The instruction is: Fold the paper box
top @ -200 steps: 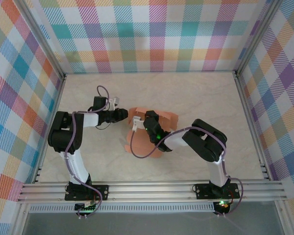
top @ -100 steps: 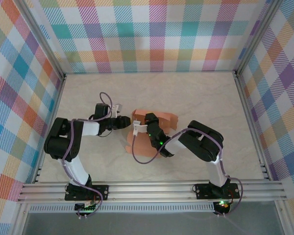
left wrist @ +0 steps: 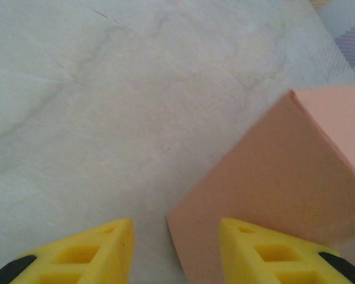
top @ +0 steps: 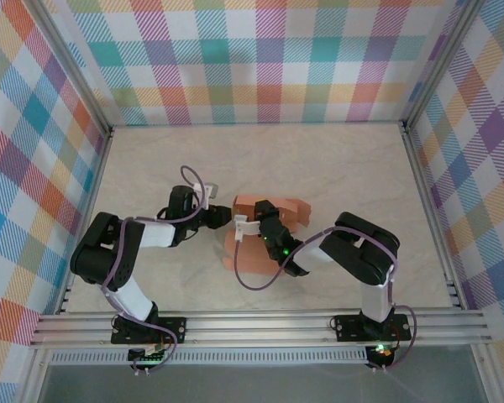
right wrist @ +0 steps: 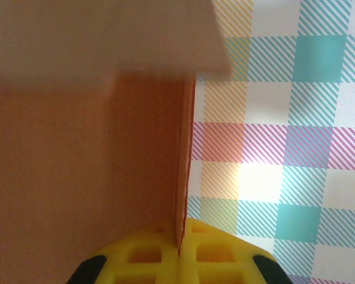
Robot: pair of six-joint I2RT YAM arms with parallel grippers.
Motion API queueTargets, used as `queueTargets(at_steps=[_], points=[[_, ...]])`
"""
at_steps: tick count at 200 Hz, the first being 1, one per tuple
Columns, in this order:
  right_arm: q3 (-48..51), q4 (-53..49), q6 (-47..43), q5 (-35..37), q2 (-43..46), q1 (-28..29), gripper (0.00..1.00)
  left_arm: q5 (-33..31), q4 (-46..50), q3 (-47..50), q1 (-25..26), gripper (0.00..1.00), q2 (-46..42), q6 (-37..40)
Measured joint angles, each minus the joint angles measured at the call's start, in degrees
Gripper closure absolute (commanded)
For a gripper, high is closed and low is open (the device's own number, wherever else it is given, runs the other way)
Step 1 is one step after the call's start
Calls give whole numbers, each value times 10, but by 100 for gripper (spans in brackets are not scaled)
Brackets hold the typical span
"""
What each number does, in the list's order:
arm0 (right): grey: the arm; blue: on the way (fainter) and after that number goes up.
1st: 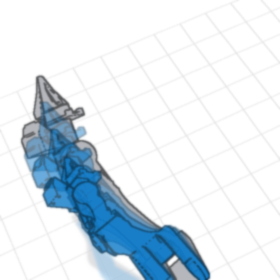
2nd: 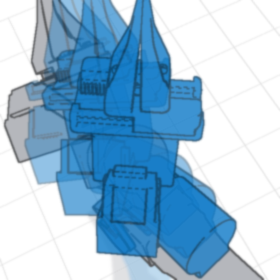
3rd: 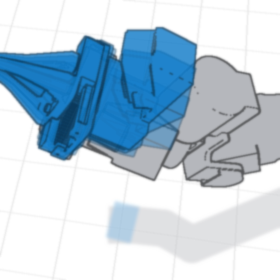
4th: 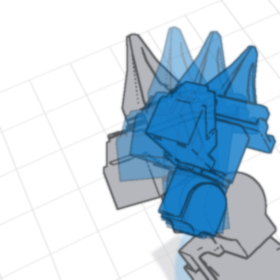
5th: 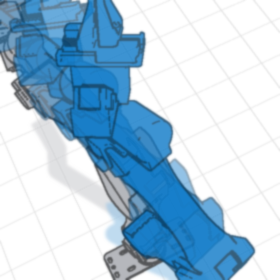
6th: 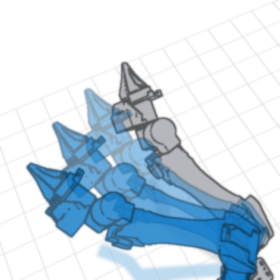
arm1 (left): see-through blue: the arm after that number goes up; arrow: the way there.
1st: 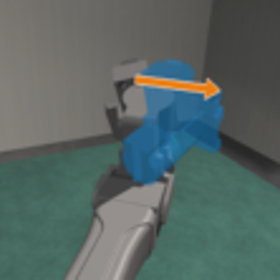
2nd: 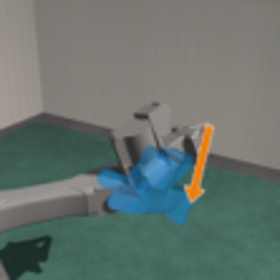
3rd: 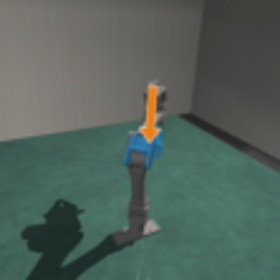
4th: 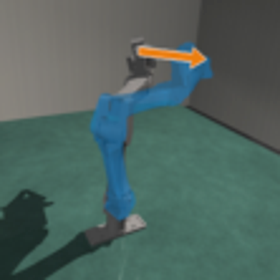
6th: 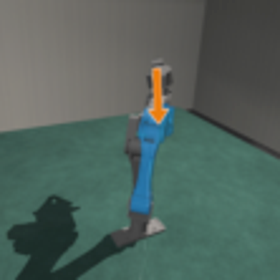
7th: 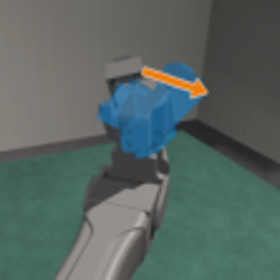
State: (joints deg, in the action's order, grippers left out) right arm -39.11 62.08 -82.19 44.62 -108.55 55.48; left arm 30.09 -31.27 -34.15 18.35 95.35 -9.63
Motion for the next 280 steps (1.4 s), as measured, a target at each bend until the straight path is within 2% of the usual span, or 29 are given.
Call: queueTargets(at_steps=[49,101,146,178,243,280], points=[[11,-21,23,-8,20,0,100,-37,-47,37,31,58,-18,31],[17,-48,44,-12,37,1,100,-74,-104,73,61,48,-21,63],[18,-64,57,-11,43,0,100,-92,-151,94,75,49,-21,86],[19,-77,68,-12,49,1,100,-86,-172,108,78,40,-21,93],[20,-78,76,-12,50,5,100,-71,-181,135,93,39,-34,91],[27,-57,62,-12,50,14,100,-75,-180,130,93,47,-35,90]])
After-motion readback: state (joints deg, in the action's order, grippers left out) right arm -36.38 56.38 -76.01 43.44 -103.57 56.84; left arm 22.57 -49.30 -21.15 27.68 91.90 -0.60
